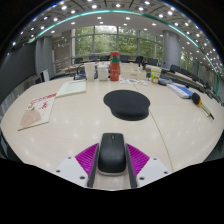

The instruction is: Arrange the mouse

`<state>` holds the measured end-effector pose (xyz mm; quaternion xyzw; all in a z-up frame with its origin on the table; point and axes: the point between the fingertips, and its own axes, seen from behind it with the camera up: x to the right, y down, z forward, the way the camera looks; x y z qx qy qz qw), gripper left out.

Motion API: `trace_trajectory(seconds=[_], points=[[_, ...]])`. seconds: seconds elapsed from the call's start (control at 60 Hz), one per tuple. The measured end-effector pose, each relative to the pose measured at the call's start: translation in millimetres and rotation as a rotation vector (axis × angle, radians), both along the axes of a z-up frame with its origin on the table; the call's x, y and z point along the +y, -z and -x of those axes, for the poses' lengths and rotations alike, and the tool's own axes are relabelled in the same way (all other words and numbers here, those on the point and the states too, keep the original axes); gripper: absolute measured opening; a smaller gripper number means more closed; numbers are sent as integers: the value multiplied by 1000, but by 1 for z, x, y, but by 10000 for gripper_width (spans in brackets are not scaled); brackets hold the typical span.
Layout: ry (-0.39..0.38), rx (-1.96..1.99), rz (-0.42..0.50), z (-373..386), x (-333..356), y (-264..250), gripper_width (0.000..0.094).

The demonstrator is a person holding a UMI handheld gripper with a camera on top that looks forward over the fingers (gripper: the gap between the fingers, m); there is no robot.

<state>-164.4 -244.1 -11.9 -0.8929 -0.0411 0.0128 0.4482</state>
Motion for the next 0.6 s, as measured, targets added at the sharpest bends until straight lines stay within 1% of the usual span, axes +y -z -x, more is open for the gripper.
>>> trace_trajectory(seconds=[0.017, 0.067, 0.167, 0.25, 0.3, 0.383, 0.517, 0.6], points=[[1, -5, 4, 0, 0, 0, 483], [-9, -10, 8, 0, 2, 1, 435], [0, -33, 26, -3, 1, 0, 357], [-22, -18, 37, 3, 2, -4, 324], [-43, 6, 37, 9, 3, -12, 320], [-64, 29, 4, 17, 12, -39, 322], [-43, 87, -56, 19, 52, -98, 322], [-48, 109, -103, 15, 86, -135, 321]])
